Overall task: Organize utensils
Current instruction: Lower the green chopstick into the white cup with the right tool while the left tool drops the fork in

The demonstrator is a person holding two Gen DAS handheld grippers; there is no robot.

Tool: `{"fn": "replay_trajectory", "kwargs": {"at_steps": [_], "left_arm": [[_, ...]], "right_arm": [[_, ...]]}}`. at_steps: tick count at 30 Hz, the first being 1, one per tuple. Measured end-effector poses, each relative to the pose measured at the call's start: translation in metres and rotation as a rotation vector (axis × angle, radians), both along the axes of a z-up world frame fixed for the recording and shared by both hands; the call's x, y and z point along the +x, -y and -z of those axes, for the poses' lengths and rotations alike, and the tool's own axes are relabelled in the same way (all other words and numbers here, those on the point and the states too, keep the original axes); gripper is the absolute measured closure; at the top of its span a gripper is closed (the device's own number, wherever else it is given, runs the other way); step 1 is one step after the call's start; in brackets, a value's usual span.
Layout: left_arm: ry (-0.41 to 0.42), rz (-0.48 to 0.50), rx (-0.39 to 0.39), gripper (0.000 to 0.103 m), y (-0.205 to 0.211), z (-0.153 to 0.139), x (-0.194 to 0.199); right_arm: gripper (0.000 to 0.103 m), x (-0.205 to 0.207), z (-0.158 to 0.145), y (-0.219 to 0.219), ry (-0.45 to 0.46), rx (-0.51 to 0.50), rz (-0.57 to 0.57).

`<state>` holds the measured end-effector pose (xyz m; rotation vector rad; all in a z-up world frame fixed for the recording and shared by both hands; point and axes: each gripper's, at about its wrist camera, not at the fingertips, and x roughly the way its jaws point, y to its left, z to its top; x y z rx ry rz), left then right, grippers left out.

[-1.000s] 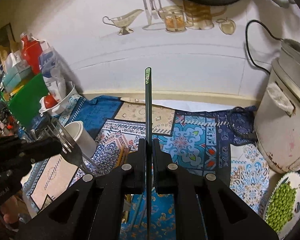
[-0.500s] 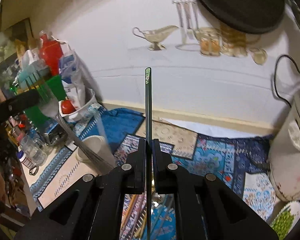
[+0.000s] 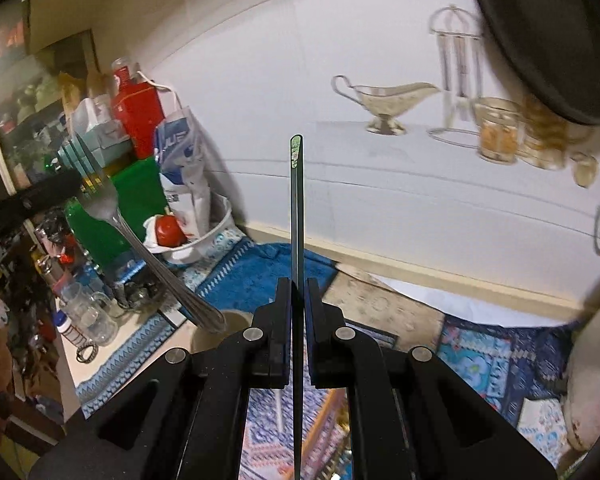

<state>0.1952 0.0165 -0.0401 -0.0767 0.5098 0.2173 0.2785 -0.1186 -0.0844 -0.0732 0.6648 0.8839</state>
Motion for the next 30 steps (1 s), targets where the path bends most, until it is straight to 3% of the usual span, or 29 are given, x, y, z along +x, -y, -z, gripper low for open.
{"fn": "replay_trajectory", "kwargs": {"at_steps": [6, 15, 25, 30], "left_arm": [[-0.065, -0.014, -0.001, 0.103, -0.039, 0.026, 0.006], [-0.153, 0.053, -0.020, 0.103, -0.078, 0.070, 0.022], [-0.218, 0.110, -0.067, 0.103, -0.103, 0.103, 0.040], [-0.253, 0.143, -0.082, 0.103, -0.100, 0.119, 0.046]], "right_arm": [[0.097, 0.002, -0.002, -0.042, 0.022, 0.016, -0.016], [0.097, 0.011, 0.011, -0.106, 0.054, 0.036, 0.027], [0.097, 0.019, 0.050, -0.126, 0.039, 0.068, 0.085], [0.097, 0.016, 0.074, -0.122, -0.003, 0.004, 0.080]]}}
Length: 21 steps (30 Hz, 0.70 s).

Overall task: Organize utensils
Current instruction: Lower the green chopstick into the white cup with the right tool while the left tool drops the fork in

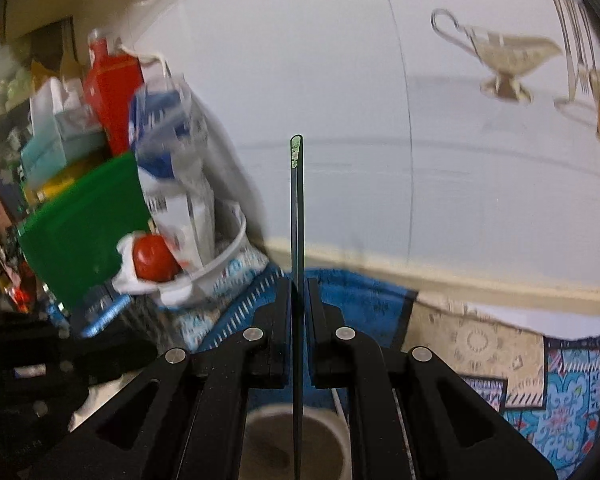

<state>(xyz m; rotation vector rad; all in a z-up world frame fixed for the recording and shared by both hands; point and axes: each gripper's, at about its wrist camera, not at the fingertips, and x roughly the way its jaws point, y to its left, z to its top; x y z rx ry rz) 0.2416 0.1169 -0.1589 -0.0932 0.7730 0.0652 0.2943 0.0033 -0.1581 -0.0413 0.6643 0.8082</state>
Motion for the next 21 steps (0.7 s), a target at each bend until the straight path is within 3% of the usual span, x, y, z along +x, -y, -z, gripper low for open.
{"fn": "replay_trajectory", "kwargs": {"at_steps": [9, 21], "left_arm": [[-0.066, 0.017, -0.048, 0.103, 0.004, 0.026, 0.014], [-0.113, -0.016, -0.087, 0.102, 0.001, 0.038, 0.020]], "right_arm": [[0.097, -0.009, 0.020, 0.013, -0.058, -0.108, -0.031], [0.097, -0.004, 0.024, 0.017, -0.170, -0.150, -0.062]]}}
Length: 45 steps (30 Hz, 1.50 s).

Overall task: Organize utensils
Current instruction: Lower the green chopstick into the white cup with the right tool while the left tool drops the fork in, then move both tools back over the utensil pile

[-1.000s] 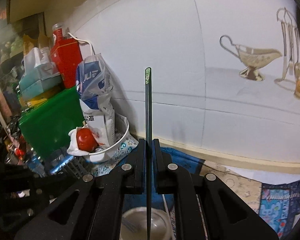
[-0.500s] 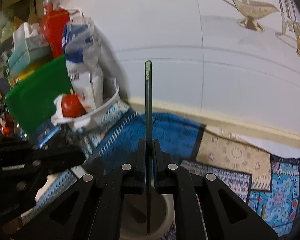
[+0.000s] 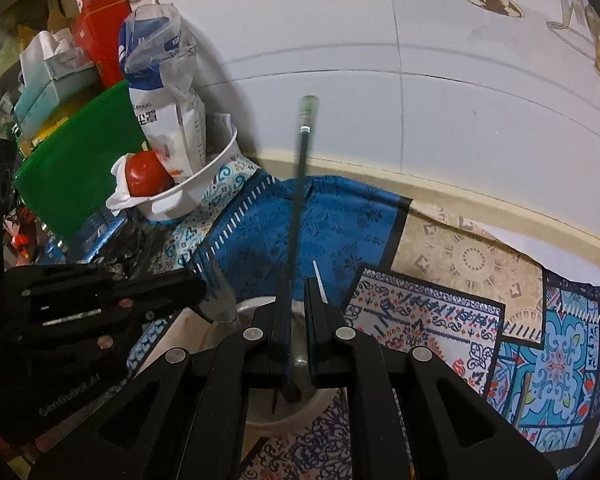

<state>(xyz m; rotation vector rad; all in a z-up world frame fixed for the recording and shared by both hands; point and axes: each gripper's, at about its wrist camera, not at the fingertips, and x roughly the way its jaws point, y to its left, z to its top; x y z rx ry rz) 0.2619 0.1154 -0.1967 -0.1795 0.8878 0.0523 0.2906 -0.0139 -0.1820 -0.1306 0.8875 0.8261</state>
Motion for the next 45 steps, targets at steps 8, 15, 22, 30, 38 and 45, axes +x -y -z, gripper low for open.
{"fn": "replay_trajectory", "kwargs": {"at_steps": [8, 15, 22, 30, 38, 45], "left_arm": [[0.031, -0.036, 0.023, 0.100, 0.008, -0.019, -0.011], [0.086, -0.035, 0.045, 0.086, 0.037, -0.049, -0.021], [0.116, -0.007, 0.028, 0.074, 0.080, -0.064, -0.024], [0.076, 0.047, -0.005, 0.067, 0.128, -0.049, -0.012], [-0.084, 0.135, -0.018, 0.066, 0.169, 0.007, 0.005], [-0.242, 0.150, -0.039, 0.066, 0.181, 0.070, 0.012]], "right_arm": [[0.097, -0.010, -0.017, 0.014, 0.024, -0.009, -0.026], [0.088, -0.017, -0.039, 0.047, 0.057, -0.003, -0.006], [0.071, -0.023, -0.053, 0.096, 0.085, -0.007, 0.054], [0.063, -0.024, -0.045, 0.153, 0.073, -0.061, 0.138], [0.063, -0.016, -0.011, 0.192, -0.023, -0.127, 0.169], [0.063, -0.010, 0.038, 0.200, -0.156, -0.169, 0.133]]}}
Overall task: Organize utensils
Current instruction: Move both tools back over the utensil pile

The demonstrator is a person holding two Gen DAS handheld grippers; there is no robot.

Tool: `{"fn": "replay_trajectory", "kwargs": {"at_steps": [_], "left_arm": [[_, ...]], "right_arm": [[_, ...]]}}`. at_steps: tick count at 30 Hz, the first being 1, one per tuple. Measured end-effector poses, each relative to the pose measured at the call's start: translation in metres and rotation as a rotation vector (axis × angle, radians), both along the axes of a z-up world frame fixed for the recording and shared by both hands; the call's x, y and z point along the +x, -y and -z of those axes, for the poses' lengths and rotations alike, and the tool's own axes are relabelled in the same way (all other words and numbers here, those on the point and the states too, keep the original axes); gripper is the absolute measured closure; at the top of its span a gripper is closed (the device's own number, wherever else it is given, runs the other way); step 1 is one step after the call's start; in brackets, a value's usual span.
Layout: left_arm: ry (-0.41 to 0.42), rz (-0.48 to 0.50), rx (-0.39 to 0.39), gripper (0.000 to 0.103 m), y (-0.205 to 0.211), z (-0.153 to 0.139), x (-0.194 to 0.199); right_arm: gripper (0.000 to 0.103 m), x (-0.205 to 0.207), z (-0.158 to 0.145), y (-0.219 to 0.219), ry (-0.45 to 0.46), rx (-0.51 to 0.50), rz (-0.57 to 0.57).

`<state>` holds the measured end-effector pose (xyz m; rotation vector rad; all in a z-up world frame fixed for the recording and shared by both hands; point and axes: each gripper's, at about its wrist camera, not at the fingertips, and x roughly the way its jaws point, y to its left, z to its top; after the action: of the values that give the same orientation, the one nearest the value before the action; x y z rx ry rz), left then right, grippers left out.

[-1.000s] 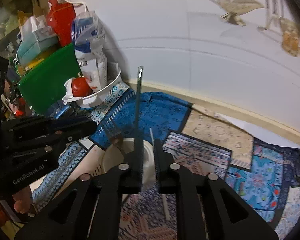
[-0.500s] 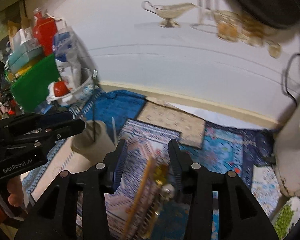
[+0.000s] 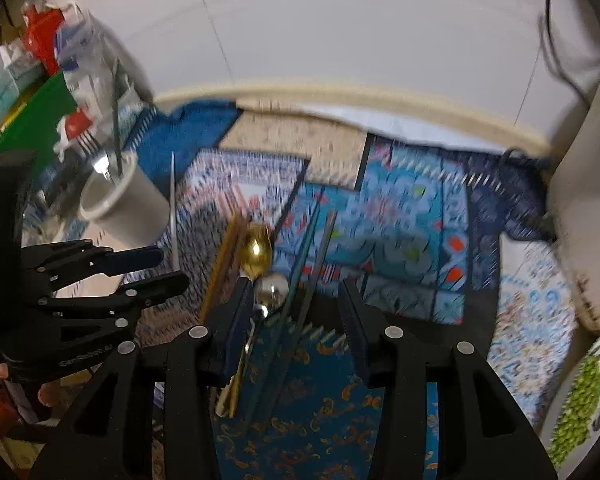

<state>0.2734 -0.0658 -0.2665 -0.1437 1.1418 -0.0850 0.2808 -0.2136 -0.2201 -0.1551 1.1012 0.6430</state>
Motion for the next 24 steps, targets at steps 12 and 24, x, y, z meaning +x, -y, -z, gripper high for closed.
{"fn": "replay_trajectory", "kwargs": {"at_steps": [12, 24], "left_arm": [[-0.088, -0.008, -0.067, 0.092, 0.001, 0.035, 0.005], [-0.089, -0.061, -0.052, 0.092, -0.006, 0.039, 0.028]], "right_arm": [[0.084, 0.008, 0.049, -0.004, -0.119, -0.032, -0.037], [0.093, 0.031, 0.057, -0.018, -0.098, -0.096, -0.018]]}}
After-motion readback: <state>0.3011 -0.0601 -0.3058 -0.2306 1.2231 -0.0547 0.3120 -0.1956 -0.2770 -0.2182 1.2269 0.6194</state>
